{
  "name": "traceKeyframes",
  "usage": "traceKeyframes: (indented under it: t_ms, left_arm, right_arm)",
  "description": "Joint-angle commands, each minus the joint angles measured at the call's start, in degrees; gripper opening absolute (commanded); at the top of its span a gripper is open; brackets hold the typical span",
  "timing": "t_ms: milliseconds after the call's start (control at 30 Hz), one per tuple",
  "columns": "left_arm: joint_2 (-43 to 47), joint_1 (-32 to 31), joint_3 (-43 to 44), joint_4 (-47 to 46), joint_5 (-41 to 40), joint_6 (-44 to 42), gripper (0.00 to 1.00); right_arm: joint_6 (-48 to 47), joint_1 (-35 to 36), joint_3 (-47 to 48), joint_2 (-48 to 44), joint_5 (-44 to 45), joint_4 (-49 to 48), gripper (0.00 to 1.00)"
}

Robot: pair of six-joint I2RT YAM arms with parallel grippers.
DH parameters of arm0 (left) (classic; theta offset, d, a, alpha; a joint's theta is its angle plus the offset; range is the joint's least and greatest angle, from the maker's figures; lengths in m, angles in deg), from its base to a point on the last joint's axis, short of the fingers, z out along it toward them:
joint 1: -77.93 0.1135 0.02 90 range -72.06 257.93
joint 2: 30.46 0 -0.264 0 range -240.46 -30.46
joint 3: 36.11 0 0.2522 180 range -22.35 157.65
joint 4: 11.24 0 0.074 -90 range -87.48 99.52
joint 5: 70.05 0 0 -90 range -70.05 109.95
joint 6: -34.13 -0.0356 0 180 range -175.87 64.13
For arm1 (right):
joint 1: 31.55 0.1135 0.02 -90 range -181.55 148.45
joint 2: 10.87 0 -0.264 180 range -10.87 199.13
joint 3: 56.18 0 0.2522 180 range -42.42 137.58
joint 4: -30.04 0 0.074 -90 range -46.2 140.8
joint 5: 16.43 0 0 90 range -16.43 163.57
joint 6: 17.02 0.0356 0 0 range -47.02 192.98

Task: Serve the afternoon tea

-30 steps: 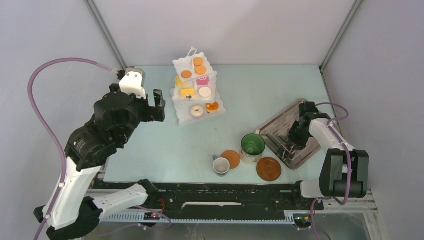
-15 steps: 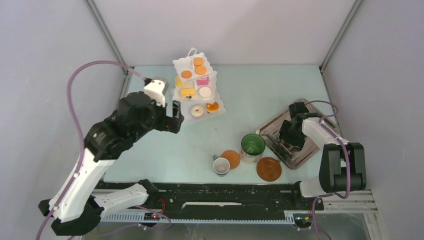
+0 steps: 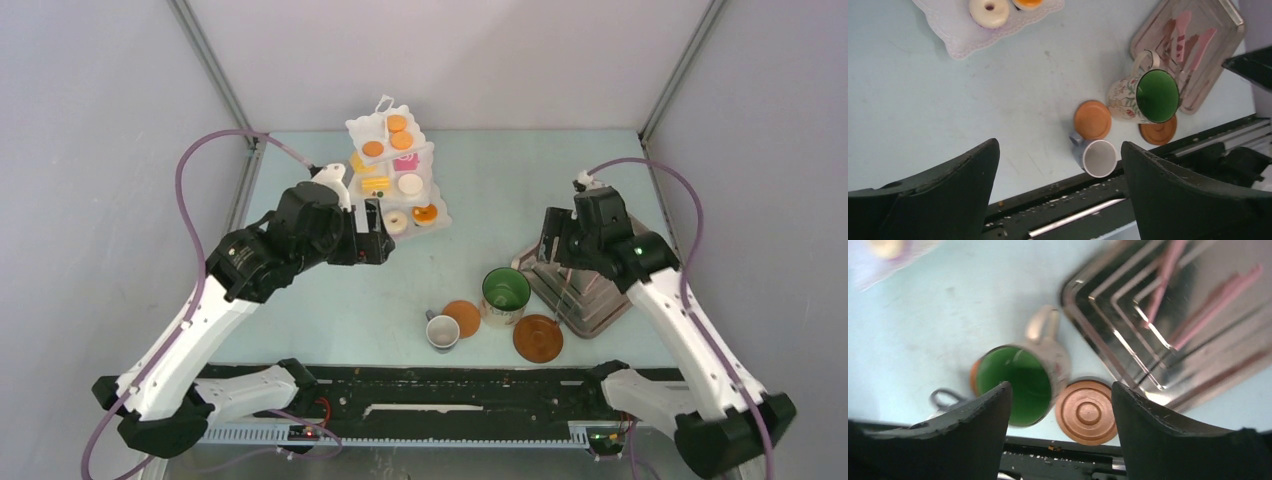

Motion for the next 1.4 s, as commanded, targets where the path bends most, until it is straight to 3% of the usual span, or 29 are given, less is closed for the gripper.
traceKeyframes:
  t_ms: [0,133,267,367,600,800,900,1033,1167,1367]
  left_arm:
    - [0.32,-0.21,-1.21,0.79,1.86,10.08,0.98]
    - [4.56,-0.23,-4.71,1.46,0.22,16.5,0.98]
    - [7.69,-0.19,-7.96,0.06,1.42,20.63,0.98]
    - [9.2,-0.23,-9.15,-0.24,1.55,22.2,0.98]
    - [10.45,-0.19,-7.1,1.38,-0.47,21.33,0.98]
    - [5.71,-0.12,2.37,6.57,-3.72,14.62,0.98]
    - [2.71,-0.13,7.98,9.45,-5.46,10.59,0.98]
    - [-1.04,-0.1,15.3,11.99,-7.36,6.27,0.98]
    - [-3.31,-0.07,19.13,11.94,-8.67,2.37,0.98]
    - [-7.73,-0.03,23.7,12.43,-8.94,-3.28,0.98]
  right_arm:
    - [-4.26,10.15,4.98,-5.74,0.71,0.97,0.72]
    - [-6.22,19.97,5.48,-4.78,-3.5,-4.11,0.58]
    - [-7.74,28.19,6.34,1.43,-3.76,-4.44,0.39]
    - [-8.86,32.61,6.67,6.1,-2.23,-4.7,0.31]
    - [-11.45,37.19,6.8,17.75,-0.16,-7.86,0.3]
    - [-10.58,37.33,6.97,26.57,2.69,-10.78,0.4]
    - [-9.85,37.3,8.58,31.09,5.66,-11.18,0.41]
    - [-8.97,36.86,9.65,35.7,7.41,-12.8,0.36]
    - [-8.12,36.3,9.63,38.78,5.94,-15.36,0.25]
    - [-8.45,37.18,9.6,41.14,4.58,-15.73,0.17]
